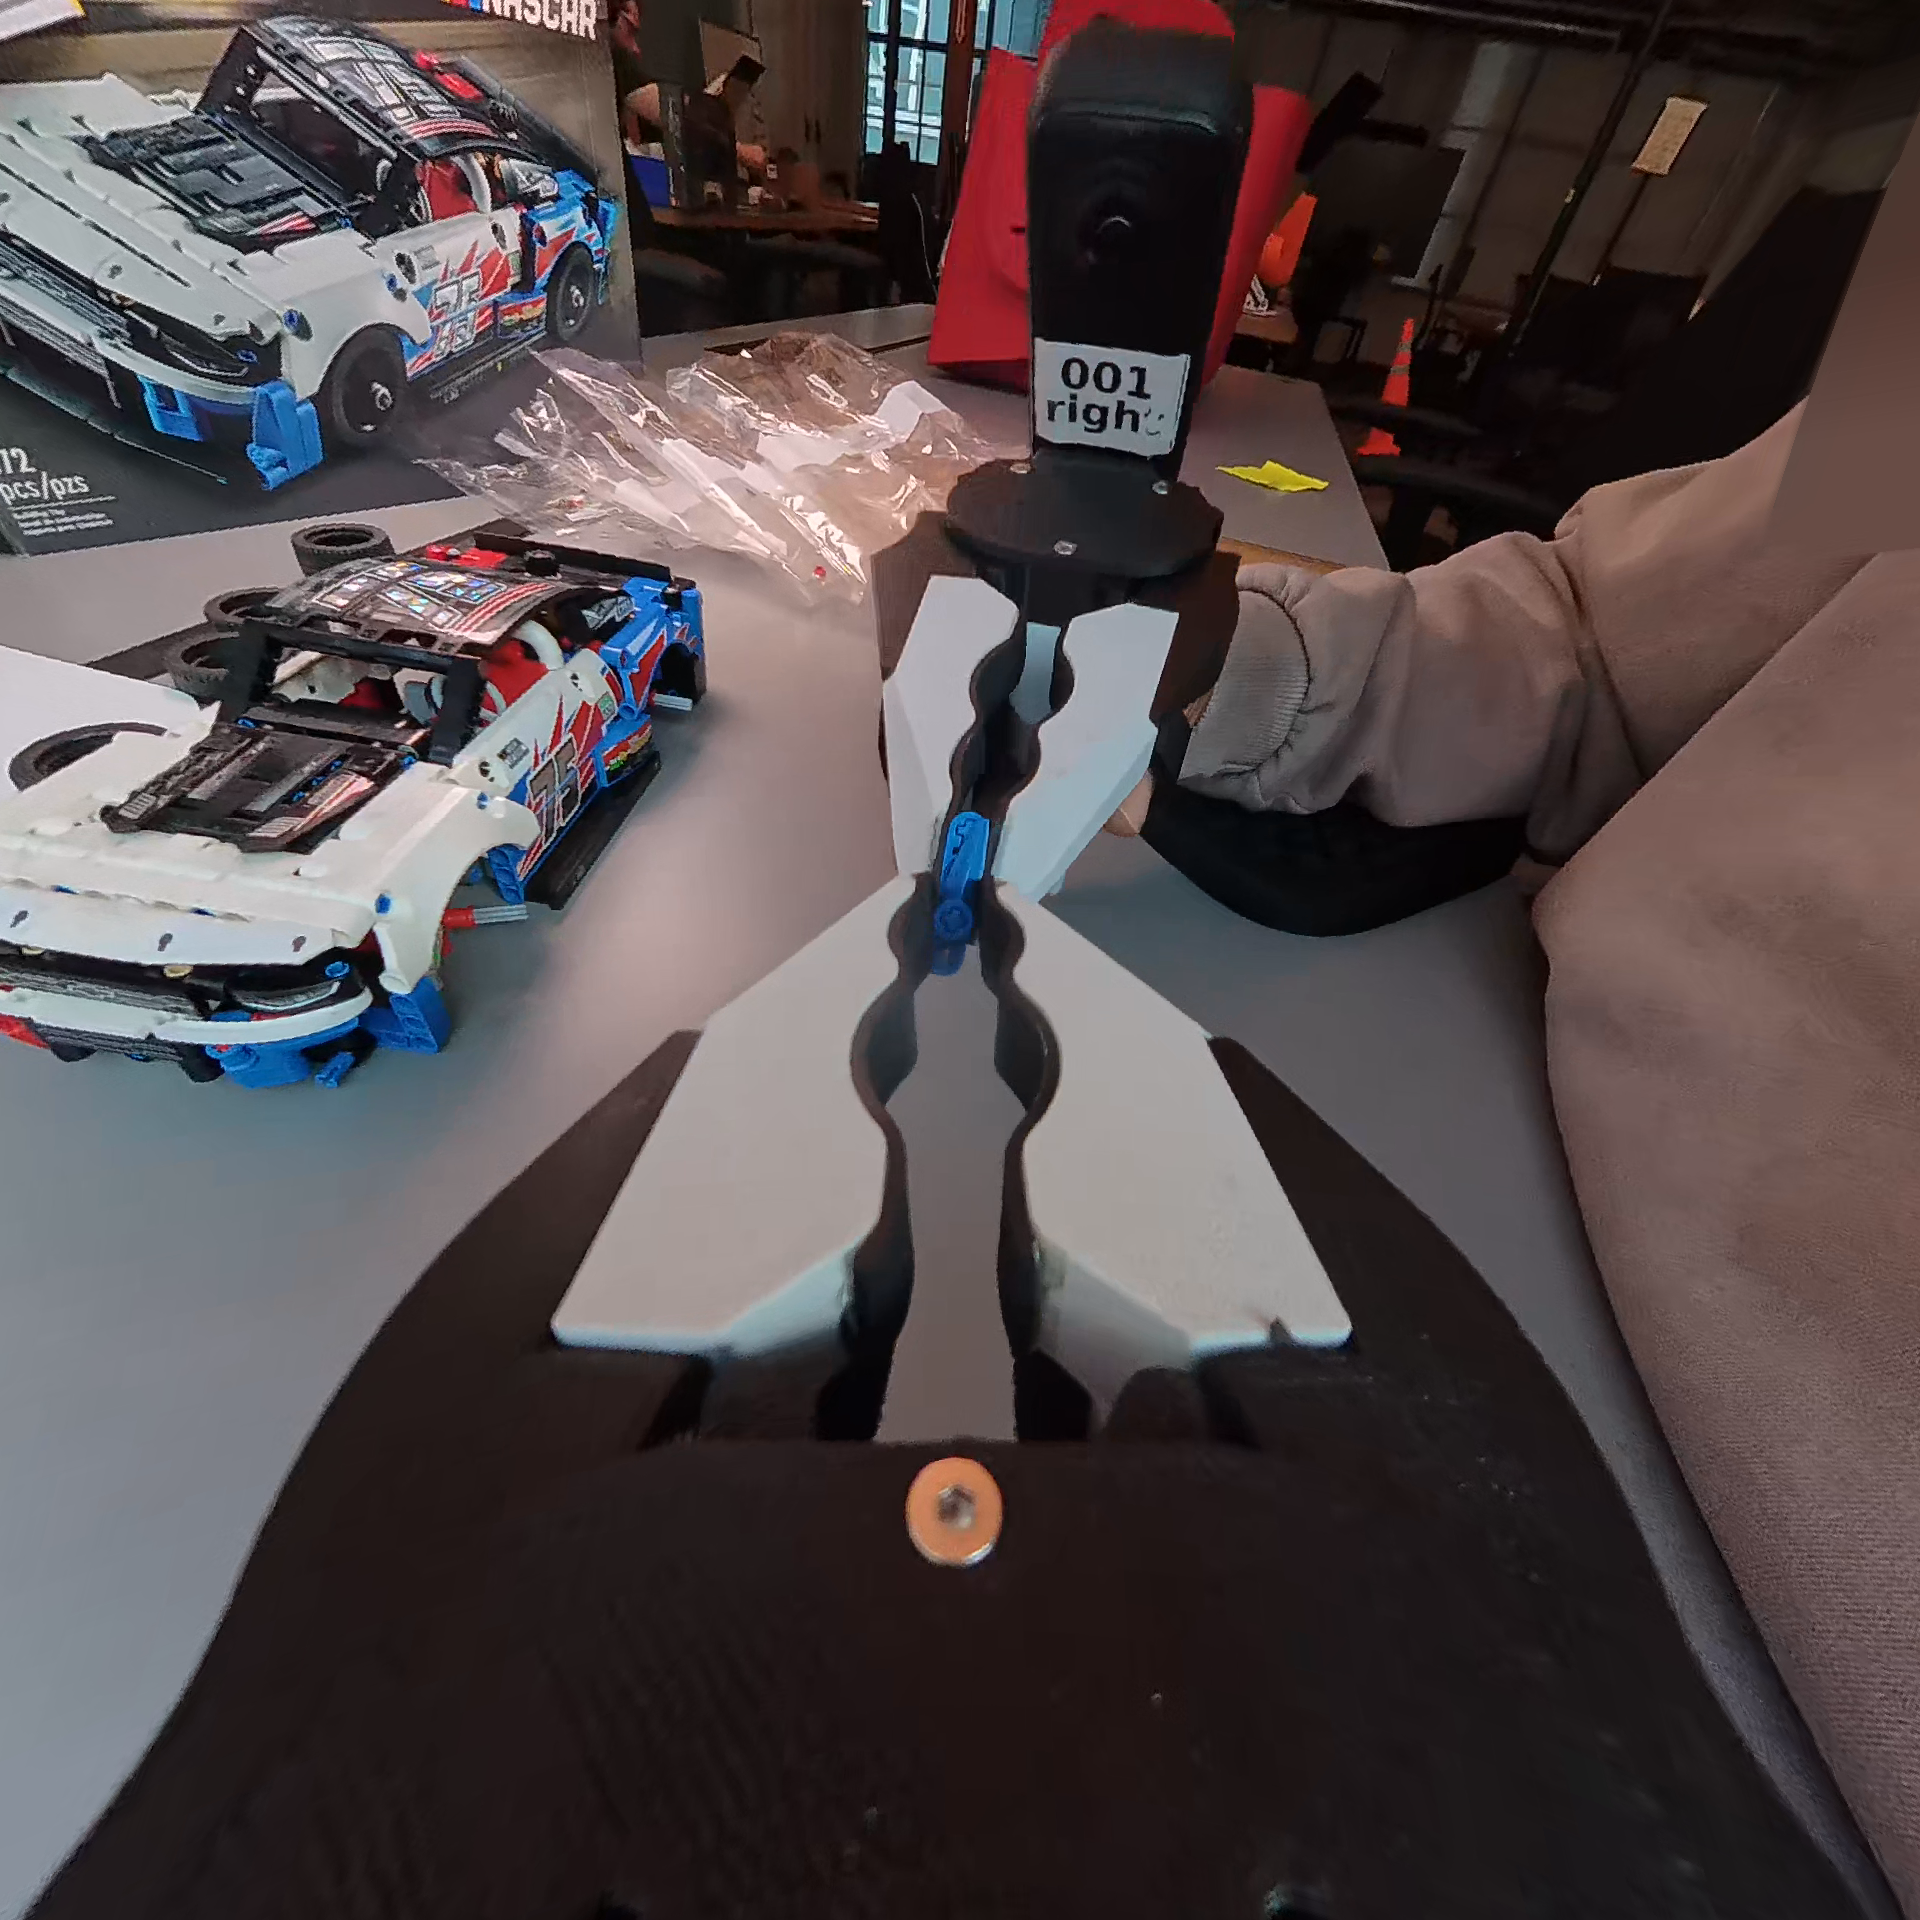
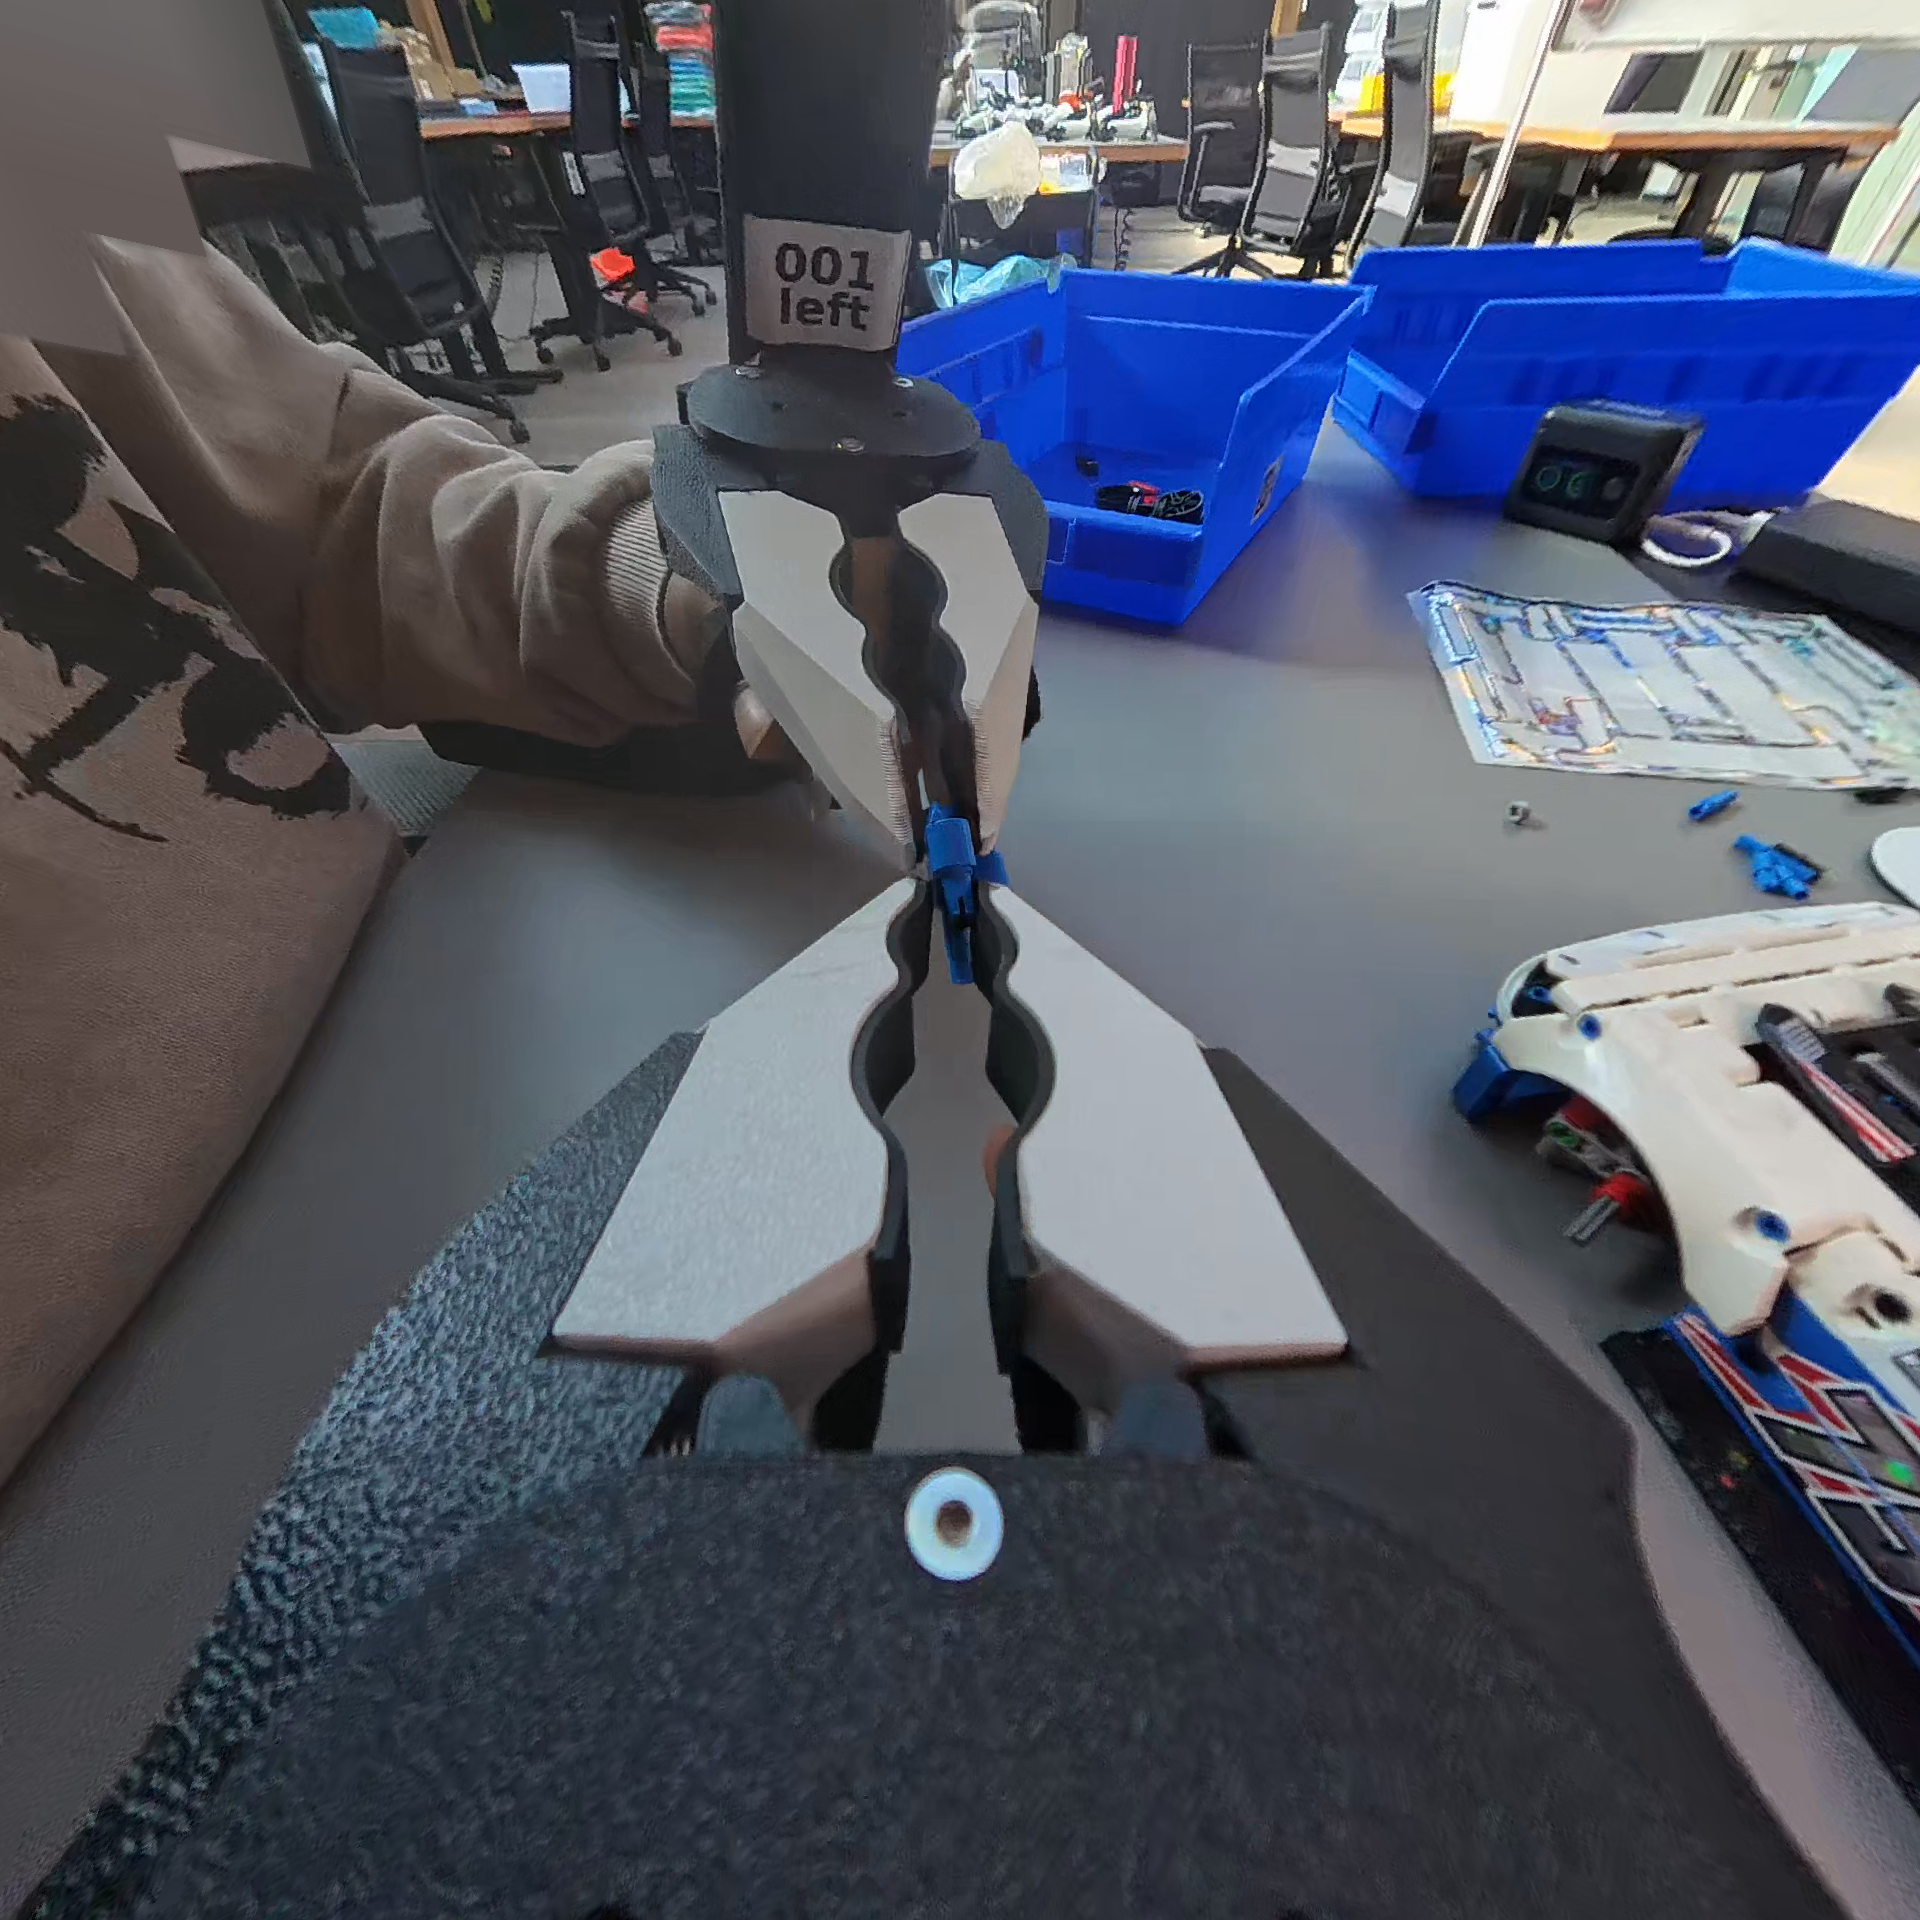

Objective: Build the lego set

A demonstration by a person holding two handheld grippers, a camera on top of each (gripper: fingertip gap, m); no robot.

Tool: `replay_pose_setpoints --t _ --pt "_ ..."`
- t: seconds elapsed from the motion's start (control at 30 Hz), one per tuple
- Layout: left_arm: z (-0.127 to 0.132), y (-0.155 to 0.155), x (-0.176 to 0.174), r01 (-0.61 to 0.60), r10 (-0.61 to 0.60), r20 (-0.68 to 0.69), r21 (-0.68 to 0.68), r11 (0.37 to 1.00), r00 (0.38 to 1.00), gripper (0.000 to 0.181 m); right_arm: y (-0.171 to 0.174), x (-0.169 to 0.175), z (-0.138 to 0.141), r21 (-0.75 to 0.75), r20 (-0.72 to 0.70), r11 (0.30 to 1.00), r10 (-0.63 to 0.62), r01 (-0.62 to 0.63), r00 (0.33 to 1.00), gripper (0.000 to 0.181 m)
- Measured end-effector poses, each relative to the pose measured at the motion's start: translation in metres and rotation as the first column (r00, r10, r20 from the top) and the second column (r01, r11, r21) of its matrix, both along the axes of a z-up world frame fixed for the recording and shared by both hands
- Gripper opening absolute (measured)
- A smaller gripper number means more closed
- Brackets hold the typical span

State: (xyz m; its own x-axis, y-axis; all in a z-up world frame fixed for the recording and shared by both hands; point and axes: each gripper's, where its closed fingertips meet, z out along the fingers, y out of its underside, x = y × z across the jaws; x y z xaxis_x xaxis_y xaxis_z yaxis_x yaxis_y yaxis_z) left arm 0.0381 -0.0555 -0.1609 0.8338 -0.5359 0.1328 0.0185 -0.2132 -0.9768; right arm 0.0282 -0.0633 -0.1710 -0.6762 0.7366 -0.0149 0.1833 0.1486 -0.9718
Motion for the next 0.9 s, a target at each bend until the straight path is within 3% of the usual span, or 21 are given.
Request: replay_pose_setpoints --t 0.2,0.43,0.9 --pt "0.006 -0.002 0.001 -0.006 0.005 0.021 0.01 1.0 1.0 0.005 -0.001 0.0 0.008 0.111 -0.158 0.993 -0.016 0.034 0.987 0.004" --pt "0.005 -0.006 0.004 0.007 0.007 -0.167 0.083 0.997 0.986 0.005 -0.005 0.003 0.007 0.11 -0.172 0.994 0.016 0.003 0.985 0.004" --pt "-0.002 -0.016 0.014 0.087 0.001 -0.491 0.155 0.984 0.871 0.005 -0.016 0.011 0.0 0.157 -0.191 0.985 0.095 -0.065 0.977 0.005"
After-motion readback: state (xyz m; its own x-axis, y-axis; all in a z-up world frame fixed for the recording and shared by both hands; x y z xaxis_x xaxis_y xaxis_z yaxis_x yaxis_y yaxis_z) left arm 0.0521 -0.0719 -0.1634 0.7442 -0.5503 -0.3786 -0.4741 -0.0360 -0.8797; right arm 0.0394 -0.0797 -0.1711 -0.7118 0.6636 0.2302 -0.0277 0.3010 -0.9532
